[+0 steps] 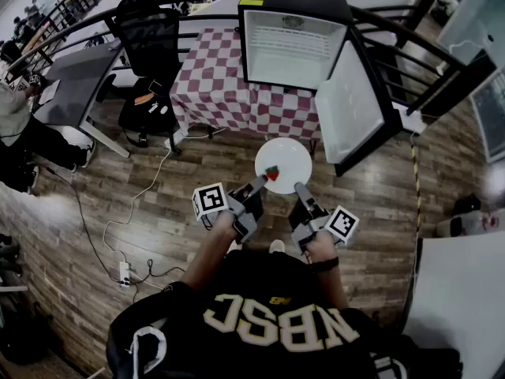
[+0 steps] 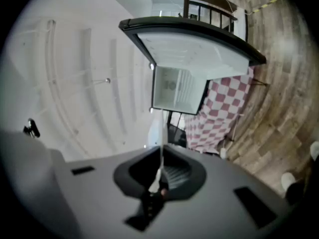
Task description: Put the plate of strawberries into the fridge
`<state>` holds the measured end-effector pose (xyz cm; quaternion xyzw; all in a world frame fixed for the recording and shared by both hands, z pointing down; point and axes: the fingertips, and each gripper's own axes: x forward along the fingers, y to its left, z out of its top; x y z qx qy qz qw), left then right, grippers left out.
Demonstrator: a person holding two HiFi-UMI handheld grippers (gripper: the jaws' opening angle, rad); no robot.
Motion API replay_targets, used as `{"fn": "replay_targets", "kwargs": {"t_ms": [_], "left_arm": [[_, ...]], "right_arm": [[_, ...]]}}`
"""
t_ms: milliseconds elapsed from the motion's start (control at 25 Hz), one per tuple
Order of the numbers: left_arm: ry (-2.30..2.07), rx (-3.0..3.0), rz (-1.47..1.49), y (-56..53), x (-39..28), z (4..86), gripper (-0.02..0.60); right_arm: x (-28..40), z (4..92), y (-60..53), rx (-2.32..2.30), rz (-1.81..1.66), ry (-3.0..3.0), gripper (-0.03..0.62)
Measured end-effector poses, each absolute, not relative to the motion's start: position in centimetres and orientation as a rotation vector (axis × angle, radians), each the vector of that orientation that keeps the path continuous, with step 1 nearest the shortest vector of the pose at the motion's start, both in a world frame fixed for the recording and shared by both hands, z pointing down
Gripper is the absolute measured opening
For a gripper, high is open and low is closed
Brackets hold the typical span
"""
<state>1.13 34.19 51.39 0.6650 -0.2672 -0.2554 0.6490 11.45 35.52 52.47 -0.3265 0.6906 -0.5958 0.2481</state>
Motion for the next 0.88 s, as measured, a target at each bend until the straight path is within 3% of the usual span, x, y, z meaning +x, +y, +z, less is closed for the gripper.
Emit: {"fn": "replay_targets", "kwargs": {"t_ms": [880], "left_arm": [[-0.594,1.531,-0.559,34.6,9.5,52.2,0.028]], "right_arm": [[20.0,53.3,35.9,-0.879,-1.598,1.857,0.034]]}}
